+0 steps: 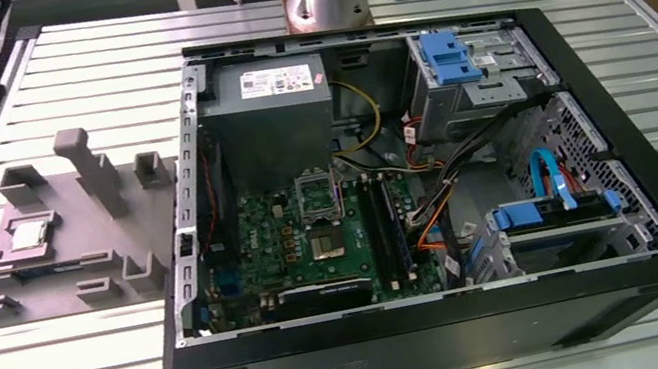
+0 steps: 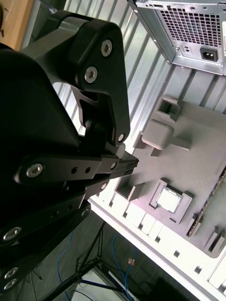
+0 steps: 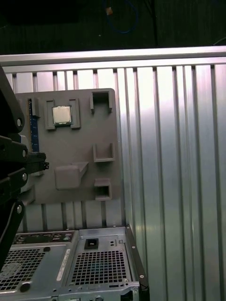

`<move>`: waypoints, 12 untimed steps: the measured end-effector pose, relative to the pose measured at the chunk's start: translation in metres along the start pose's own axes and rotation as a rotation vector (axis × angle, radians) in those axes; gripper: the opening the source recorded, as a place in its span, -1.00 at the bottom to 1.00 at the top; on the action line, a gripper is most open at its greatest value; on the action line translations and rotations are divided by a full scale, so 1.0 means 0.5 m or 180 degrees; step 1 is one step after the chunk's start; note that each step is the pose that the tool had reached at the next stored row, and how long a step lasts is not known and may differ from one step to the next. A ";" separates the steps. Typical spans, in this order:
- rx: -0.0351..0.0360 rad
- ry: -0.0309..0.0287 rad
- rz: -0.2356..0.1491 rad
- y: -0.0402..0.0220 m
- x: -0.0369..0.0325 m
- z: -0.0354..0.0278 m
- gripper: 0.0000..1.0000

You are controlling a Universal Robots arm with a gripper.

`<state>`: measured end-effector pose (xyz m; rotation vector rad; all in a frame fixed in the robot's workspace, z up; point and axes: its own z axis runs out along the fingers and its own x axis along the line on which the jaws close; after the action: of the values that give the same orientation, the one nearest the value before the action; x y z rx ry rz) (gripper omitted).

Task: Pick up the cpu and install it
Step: 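Reach for the cpu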

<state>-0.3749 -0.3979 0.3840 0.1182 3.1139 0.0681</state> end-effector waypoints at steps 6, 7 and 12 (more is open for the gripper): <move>0.0000 0.0000 0.0000 0.000 0.005 0.000 -0.80; 0.0000 0.0000 0.0000 0.000 0.006 0.000 -0.80; 0.0000 0.0000 0.0000 0.000 0.007 0.000 -0.80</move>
<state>-0.3787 -0.3979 0.3840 0.1182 3.1138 0.0682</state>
